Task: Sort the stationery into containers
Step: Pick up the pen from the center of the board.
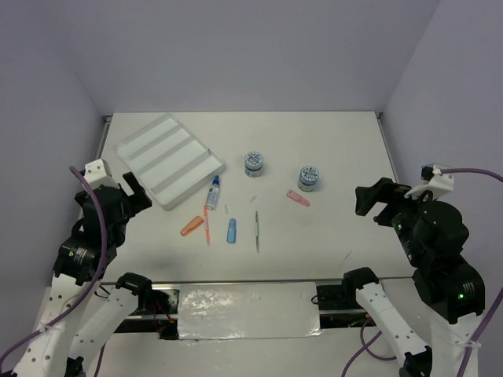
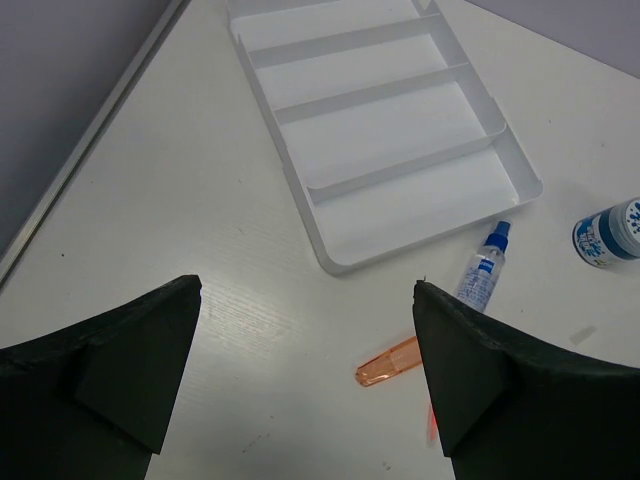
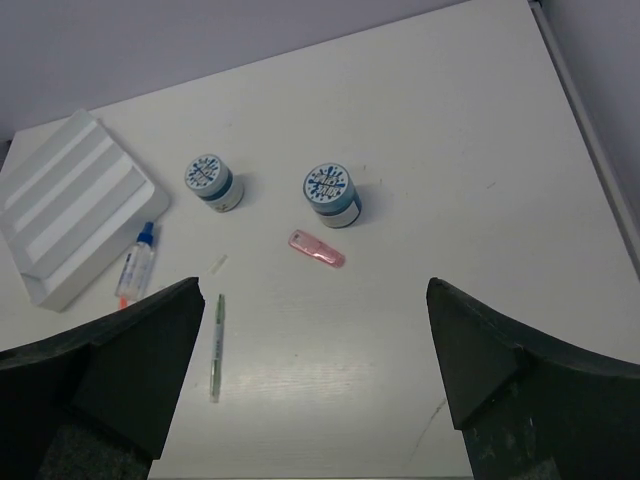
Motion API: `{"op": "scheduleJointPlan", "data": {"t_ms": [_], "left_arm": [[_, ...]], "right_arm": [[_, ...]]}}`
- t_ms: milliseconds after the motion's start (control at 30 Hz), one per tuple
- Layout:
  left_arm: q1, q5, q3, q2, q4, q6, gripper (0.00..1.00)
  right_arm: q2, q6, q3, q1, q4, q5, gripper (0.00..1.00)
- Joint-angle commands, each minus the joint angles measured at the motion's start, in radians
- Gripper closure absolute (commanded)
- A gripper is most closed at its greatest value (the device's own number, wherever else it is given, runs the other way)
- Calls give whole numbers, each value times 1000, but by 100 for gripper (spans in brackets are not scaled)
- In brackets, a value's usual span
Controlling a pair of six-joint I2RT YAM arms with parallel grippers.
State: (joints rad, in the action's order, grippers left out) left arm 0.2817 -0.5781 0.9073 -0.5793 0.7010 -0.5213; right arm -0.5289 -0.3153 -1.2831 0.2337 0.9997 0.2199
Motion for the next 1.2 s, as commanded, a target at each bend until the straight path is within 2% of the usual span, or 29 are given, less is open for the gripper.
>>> {"op": "scheduleJointPlan", "data": {"t_ms": [0, 167, 367, 400, 467, 500, 533, 567, 667, 833, 867, 967, 1167], "left_arm": [[-9, 26, 8, 2, -51, 27, 1], [-9, 37, 5, 15, -58, 32, 1], [-12, 72, 1, 19, -75, 46, 1], [-12, 69, -1, 16, -71, 46, 1], [-15, 58, 1, 10, -66, 41, 1], [-15, 54, 1, 6, -63, 40, 1], [-15, 55, 1, 3, -63, 40, 1], [-15, 55, 1, 2, -61, 40, 1], [-15, 55, 2, -11, -60, 40, 1], [-15, 66, 1, -27, -58, 41, 1], [-15, 67, 1, -28, -60, 43, 1], [-15, 70, -1, -28, -61, 43, 1], [-15, 60, 1, -27, -54, 37, 1]], "right_arm": [[-10, -8, -16, 7, -7, -24, 0], [1, -45, 22, 7, -78, -141, 0], [-155, -208, 189, 35, -245, -361, 0], [-176, -231, 212, 64, -269, -331, 0], [-222, -289, 263, 221, -340, -236, 0], [-290, -306, 263, 289, -346, -94, 0], [-330, -335, 254, 414, -351, -32, 0], [-427, -349, 243, 464, -349, 17, 0], [-575, -407, 208, 583, -340, 137, 0], [-788, -456, 263, 648, -501, 145, 5], [-825, -464, 254, 654, -500, 142, 11], [-1003, -475, 194, 691, -470, 162, 21], [-1129, -498, 202, 713, -501, 164, 37]]}}
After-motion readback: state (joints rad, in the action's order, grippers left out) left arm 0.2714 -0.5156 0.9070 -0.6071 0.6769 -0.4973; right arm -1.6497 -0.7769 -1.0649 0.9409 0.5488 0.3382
